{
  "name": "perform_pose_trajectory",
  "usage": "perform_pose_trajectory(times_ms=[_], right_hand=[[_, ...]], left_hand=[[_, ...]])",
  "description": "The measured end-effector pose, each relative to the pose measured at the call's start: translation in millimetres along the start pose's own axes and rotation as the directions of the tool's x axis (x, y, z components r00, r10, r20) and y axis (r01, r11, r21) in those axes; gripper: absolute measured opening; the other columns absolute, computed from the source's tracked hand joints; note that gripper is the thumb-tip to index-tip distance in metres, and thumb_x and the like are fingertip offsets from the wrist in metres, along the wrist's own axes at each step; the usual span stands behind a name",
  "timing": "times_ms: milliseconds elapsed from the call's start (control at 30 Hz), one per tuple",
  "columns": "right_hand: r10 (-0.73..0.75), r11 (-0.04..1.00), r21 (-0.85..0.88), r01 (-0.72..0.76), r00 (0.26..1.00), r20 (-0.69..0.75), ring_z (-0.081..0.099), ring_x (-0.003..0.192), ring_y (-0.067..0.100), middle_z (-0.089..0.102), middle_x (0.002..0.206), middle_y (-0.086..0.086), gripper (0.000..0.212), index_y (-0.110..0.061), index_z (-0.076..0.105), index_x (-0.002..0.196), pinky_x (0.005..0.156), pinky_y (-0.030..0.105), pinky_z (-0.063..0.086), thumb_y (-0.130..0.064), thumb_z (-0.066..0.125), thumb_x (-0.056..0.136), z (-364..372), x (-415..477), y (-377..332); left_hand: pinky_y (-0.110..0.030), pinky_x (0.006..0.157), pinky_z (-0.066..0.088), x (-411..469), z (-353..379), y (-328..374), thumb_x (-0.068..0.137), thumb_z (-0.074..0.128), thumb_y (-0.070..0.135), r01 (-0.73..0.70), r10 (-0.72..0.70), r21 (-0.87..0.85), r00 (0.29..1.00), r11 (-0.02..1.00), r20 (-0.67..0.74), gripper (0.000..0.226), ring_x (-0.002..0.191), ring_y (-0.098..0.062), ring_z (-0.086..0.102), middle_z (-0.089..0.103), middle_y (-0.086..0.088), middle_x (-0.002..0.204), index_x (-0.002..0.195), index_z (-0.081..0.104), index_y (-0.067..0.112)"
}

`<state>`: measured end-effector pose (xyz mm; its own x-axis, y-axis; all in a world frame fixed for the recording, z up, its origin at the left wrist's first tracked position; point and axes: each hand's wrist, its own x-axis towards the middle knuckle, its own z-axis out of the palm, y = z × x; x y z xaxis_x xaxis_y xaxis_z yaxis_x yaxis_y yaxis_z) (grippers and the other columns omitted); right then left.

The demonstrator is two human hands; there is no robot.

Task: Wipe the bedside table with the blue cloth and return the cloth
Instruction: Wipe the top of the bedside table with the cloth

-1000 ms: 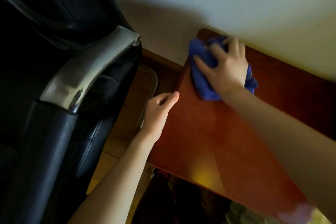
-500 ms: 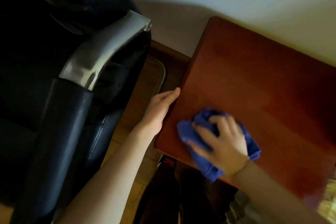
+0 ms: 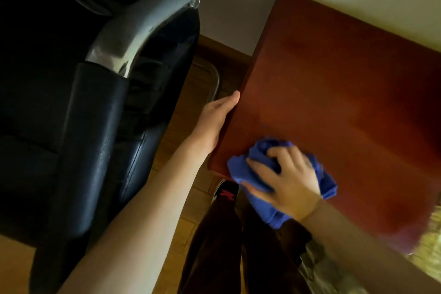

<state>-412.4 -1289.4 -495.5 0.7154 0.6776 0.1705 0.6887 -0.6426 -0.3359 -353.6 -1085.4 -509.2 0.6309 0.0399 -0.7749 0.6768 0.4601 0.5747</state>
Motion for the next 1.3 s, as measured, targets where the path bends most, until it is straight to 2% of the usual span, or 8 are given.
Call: perform_pose_trajectory(times_ms=[67,200,400,700,833,967,1167,1300], right_hand=[[0.196,0.979,-0.033,-0.202,0.972,-0.129,0.05,0.087,0.034,0.049,0.107,0.014,0.038,-0.019,0.071,0.108,0.065,0.041,0.045,-0.051,0.065,0.089,2,37,16],[0.587,0.754,-0.063,-0.654,0.713,-0.383,0.053,0.088,0.037,0.058,0.102,0.018,0.037,-0.019,0.071,0.097,0.065,0.042,0.047,-0.054,0.062,0.087,12,124,33],[0.578,0.808,0.027,-0.588,0.784,-0.226,0.049,0.085,0.034,0.058,0.101,0.019,0.035,-0.02,0.074,0.106,0.07,0.043,0.045,-0.049,0.069,0.086,22,45,-51],[0.72,0.652,0.056,-0.757,0.593,-0.361,0.05,0.084,0.031,0.059,0.101,0.013,0.035,-0.02,0.072,0.097,0.061,0.038,0.044,-0.052,0.065,0.086,30,111,-35],[0.683,0.714,0.067,-0.697,0.673,-0.283,0.047,0.086,0.032,0.06,0.101,0.019,0.032,-0.019,0.074,0.104,0.074,0.043,0.043,-0.046,0.07,0.087,30,53,-73],[0.564,0.82,0.019,-0.572,0.803,-0.193,0.047,0.082,0.031,0.057,0.099,0.018,0.035,-0.019,0.076,0.107,0.074,0.041,0.041,-0.048,0.066,0.09,22,-5,-66],[0.784,0.526,0.021,-0.85,0.476,-0.398,0.048,0.087,0.037,0.053,0.1,0.024,0.036,-0.014,0.074,0.101,0.071,0.048,0.048,-0.047,0.067,0.089,10,-31,-40],[0.646,0.727,-0.036,-0.686,0.701,-0.301,0.05,0.081,0.035,0.061,0.1,0.021,0.034,-0.019,0.075,0.103,0.071,0.043,0.043,-0.048,0.067,0.087,33,48,-60]], left_hand=[[-0.031,0.075,0.058,4,-1,-4,0.095,0.059,0.03,-0.009,0.009,-0.025,1.0,1.0,0.007,0.024,0.091,-0.022,0.073,0.077,-0.009,0.095,0.1,0.074,0.012],[-0.026,0.07,0.059,5,-2,-5,0.096,0.058,0.03,-0.016,0.017,-0.02,1.0,1.0,0.021,0.023,0.088,-0.018,0.074,0.078,-0.006,0.092,0.102,0.073,0.014],[-0.028,0.076,0.058,1,0,1,0.095,0.058,0.031,0.019,-0.019,0.01,1.0,1.0,0.011,0.031,0.091,-0.022,0.073,0.076,-0.014,0.099,0.108,0.072,0.006],[-0.02,0.065,0.054,5,-7,-4,0.102,0.044,0.019,-0.013,0.01,0.037,0.997,0.999,0.081,0.023,0.069,-0.005,0.069,0.072,0.004,0.072,0.095,0.065,0.012],[-0.035,0.093,0.056,1,-1,1,0.094,0.06,0.034,0.052,-0.053,0.018,0.998,0.998,0.031,0.04,0.101,-0.025,0.071,0.073,-0.019,0.11,0.113,0.069,0.0],[-0.039,0.086,0.057,2,0,1,0.092,0.062,0.039,0.058,-0.058,0.025,0.998,0.998,-0.001,0.038,0.1,-0.027,0.072,0.074,-0.015,0.108,0.112,0.072,0.008],[-0.031,0.081,0.057,1,-2,-1,0.092,0.06,0.046,0.06,-0.061,0.069,0.998,0.996,0.014,0.04,0.104,-0.018,0.071,0.076,-0.002,0.11,0.118,0.07,0.018],[-0.027,0.069,0.058,5,2,-4,0.094,0.061,0.034,0.023,-0.022,0.034,0.999,0.999,-0.05,0.03,0.08,-0.021,0.074,0.077,-0.01,0.087,0.098,0.074,0.007]])
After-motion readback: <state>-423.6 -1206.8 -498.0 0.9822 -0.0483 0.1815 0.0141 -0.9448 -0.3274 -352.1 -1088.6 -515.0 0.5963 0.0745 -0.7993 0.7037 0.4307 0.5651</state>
